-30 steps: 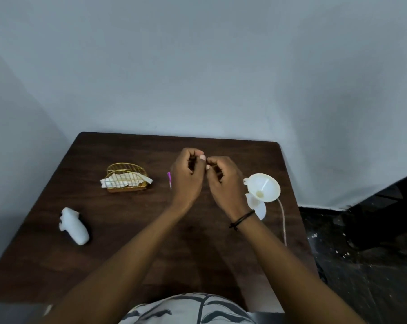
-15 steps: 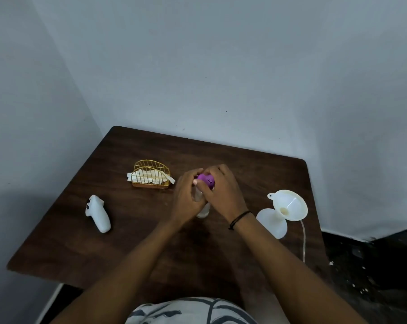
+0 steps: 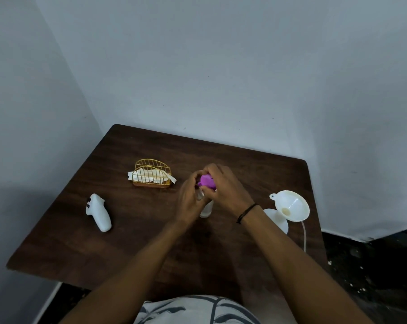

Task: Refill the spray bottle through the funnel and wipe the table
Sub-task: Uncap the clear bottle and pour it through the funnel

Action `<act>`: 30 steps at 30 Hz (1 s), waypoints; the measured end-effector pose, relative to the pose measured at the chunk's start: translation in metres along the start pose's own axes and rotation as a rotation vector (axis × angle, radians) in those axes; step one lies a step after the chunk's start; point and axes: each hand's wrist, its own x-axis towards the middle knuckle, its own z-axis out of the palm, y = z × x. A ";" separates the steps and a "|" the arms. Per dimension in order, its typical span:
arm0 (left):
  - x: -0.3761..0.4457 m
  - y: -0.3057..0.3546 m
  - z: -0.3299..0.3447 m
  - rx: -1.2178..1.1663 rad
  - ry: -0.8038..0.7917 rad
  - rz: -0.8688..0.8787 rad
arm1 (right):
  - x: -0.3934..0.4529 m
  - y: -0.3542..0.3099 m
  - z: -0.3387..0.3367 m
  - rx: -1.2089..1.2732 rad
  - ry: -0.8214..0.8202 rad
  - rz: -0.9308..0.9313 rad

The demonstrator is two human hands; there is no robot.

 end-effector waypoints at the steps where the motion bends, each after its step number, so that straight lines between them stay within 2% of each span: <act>1: 0.000 -0.002 0.000 0.001 -0.009 -0.009 | 0.000 0.001 -0.001 0.012 -0.047 -0.013; 3: 0.001 -0.003 -0.001 0.009 -0.034 -0.008 | -0.001 0.003 -0.005 0.069 -0.109 -0.013; 5: 0.002 -0.003 -0.001 0.024 -0.041 -0.010 | -0.003 0.002 -0.004 0.087 -0.102 0.029; 9: 0.001 -0.005 0.002 0.072 -0.008 -0.026 | -0.002 -0.003 0.003 -0.229 0.122 0.107; 14: 0.000 -0.006 0.000 0.075 -0.038 -0.027 | -0.008 -0.004 0.004 -0.166 0.103 -0.020; 16: -0.001 -0.006 0.001 0.073 -0.043 -0.029 | -0.006 -0.006 0.006 -0.224 0.200 0.084; 18: 0.000 -0.006 0.003 0.101 -0.023 -0.023 | -0.001 -0.004 0.008 -0.253 0.194 0.202; 22: -0.001 -0.005 0.003 0.117 -0.031 -0.036 | -0.007 0.004 0.009 -0.086 0.067 0.102; 24: -0.002 -0.007 0.003 0.126 -0.027 -0.030 | -0.009 0.004 0.012 -0.107 0.094 0.093; 27: -0.001 -0.008 0.003 0.137 -0.012 -0.032 | -0.007 0.000 0.015 -0.153 0.209 0.202; 30: 0.002 -0.010 0.004 0.161 -0.016 -0.025 | -0.012 0.004 0.017 -0.045 0.208 0.117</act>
